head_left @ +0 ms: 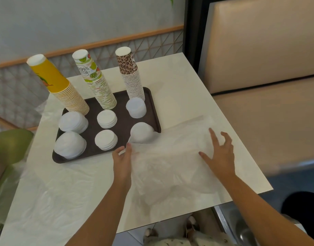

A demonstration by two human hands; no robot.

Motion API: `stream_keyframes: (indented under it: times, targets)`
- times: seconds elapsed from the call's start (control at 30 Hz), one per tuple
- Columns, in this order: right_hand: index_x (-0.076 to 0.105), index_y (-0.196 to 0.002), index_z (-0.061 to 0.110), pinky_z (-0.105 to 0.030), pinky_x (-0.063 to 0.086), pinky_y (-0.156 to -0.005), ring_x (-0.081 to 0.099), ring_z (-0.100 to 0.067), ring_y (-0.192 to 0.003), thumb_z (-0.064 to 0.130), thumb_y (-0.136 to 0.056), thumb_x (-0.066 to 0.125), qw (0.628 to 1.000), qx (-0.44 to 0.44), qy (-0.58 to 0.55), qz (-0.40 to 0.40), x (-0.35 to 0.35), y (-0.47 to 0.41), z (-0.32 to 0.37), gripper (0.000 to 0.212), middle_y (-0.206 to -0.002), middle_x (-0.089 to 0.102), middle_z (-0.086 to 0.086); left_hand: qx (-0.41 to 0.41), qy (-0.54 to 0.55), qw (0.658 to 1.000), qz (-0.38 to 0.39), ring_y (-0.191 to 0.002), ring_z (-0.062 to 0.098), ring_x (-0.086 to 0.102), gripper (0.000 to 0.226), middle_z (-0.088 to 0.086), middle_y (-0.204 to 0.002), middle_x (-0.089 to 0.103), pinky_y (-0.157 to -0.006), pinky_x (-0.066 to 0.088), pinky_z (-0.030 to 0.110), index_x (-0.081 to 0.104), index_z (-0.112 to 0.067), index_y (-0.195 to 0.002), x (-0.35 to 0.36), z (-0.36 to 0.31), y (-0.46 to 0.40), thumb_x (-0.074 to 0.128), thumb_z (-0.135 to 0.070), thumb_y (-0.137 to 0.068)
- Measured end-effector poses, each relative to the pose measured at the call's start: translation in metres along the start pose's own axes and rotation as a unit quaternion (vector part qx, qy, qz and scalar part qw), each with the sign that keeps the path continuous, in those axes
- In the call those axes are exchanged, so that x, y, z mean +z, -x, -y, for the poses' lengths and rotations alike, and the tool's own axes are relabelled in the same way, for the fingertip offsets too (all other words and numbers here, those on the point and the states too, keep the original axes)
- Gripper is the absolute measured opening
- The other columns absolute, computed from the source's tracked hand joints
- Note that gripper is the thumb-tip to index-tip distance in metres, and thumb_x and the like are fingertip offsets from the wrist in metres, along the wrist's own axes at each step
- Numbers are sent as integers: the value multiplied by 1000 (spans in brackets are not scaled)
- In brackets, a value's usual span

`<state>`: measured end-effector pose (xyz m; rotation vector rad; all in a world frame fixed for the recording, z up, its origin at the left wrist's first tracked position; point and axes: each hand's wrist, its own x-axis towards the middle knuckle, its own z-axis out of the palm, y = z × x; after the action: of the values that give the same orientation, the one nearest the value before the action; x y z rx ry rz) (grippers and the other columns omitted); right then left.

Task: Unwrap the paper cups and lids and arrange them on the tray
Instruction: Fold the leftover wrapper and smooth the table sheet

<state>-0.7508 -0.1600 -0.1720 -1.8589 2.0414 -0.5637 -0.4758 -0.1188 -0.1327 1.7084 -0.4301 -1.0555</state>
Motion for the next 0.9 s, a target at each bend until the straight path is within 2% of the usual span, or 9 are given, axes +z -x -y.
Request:
stream_keyframes:
  times: [0.13,0.2,0.33,0.4,0.5,0.6,0.7,0.8,0.9]
  targets:
    - [54,-132,35,-48,42,-85,44,-38,-109,26,-89,63,994,-41,88,-52,28,7,-11,45,-147,32,-18,-58,-3,998,26,-88,17,60,56,0,-99,58,-80,46,31,41,-21,-119,-7,11,7,67,-50,-79]
    - [59,-126,36,-49,41,-86,41,-36,-112,22,-90,62,990,-57,108,-71,37,8,-17,39,-146,35,-18,-63,-60,994,66,-91,25,65,63,8,-100,65,-74,50,29,51,-9,-116,-11,18,10,79,-44,-71]
    - [57,-128,38,-50,38,-92,35,-36,-124,32,-95,39,989,-70,115,-63,39,5,-21,38,-149,32,-17,48,-129,989,49,-84,27,62,16,6,-87,65,-68,50,28,60,-7,-97,-6,14,19,67,-16,-86]
    - [56,-129,39,-52,35,-97,32,-37,-130,37,-94,30,990,-61,115,-49,37,4,-20,44,-150,30,-17,124,-189,974,2,-74,23,57,10,2,-77,59,-65,45,30,56,-9,-94,-9,9,21,59,-18,-92]
    - [54,-131,39,-57,31,-100,28,-38,-135,40,-94,24,992,-48,111,-35,37,5,-18,48,-151,27,-16,205,-278,938,-31,-56,16,47,10,3,-63,52,-53,38,16,54,-14,-88,-20,4,22,56,-22,-94]
    - [48,-136,40,-58,28,-104,21,-37,-140,46,-94,19,992,-38,121,-11,33,5,-16,51,-154,21,-14,197,-328,923,-43,-54,16,44,21,0,-56,48,-53,34,20,59,-12,-76,-32,6,14,58,-26,-92]
    - [23,-145,45,-55,12,-112,-1,-31,-145,61,-94,20,987,-30,153,40,31,5,-19,54,-159,-2,-8,184,-303,931,-88,-68,21,52,7,-1,-74,55,-66,41,31,58,-19,-92,-38,2,12,64,-22,-89]
    - [8,-147,46,-53,2,-114,-16,-26,-145,68,-89,22,984,-29,163,68,28,6,-17,64,-157,-17,-4,378,-369,843,-104,-80,17,53,23,-7,-93,58,-79,35,33,58,-20,-110,-18,-12,33,61,-24,-87]
    - [10,-148,46,-53,2,-114,-17,-26,-144,69,-88,24,984,-29,159,75,26,6,-16,65,-157,-17,-4,482,-443,755,39,-104,23,57,47,0,-114,62,-93,33,34,57,-18,-121,30,-13,59,39,-45,-87]
